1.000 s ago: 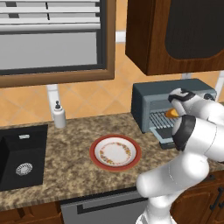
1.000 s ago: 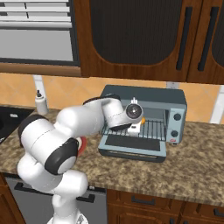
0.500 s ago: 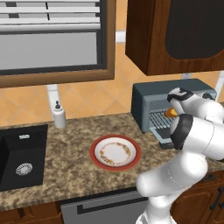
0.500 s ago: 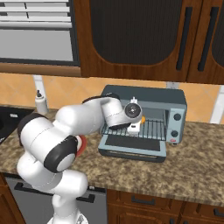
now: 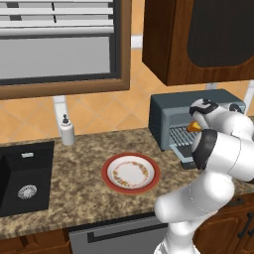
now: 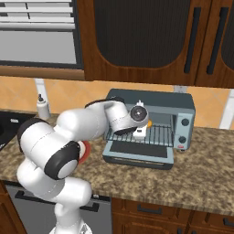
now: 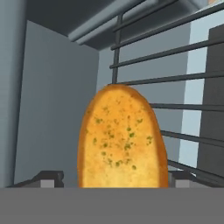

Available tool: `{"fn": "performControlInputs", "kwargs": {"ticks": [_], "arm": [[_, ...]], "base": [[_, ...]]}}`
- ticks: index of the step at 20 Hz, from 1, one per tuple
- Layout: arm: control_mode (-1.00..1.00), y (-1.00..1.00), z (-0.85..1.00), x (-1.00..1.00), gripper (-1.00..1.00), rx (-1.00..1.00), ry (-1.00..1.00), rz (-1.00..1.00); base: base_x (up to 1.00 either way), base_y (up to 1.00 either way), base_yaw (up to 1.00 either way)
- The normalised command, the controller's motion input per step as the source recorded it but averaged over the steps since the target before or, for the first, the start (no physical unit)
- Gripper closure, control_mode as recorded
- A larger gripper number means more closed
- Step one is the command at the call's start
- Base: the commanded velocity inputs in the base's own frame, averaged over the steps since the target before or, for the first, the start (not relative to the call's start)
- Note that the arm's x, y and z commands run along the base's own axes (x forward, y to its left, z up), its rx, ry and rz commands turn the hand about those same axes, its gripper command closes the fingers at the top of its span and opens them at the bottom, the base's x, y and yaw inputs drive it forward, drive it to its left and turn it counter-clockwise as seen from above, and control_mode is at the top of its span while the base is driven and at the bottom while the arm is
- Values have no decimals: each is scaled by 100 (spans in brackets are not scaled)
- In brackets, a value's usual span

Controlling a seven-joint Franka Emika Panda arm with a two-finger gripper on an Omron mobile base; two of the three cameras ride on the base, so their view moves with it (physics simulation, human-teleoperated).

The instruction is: Pick up the kebab skewer and baguette bread, and place them inside the toaster oven. Close the toaster oven door and start by setting the timer.

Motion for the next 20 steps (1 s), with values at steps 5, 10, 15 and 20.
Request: {"fn": "performControlInputs", "kwargs": {"ticks": [5,10,15,20], "arm": [[-100,-9,0,-45,-100,0,-1,0],[-100,-32,7,-51,-100,0,0,0],[-100,-25,22,-11,-100,-4,0,1],[-100,0,0,-8,-100,-19,-8,15]], "base": [[0,0,0],[0,0,0],[0,0,0],[0,0,0]]}}
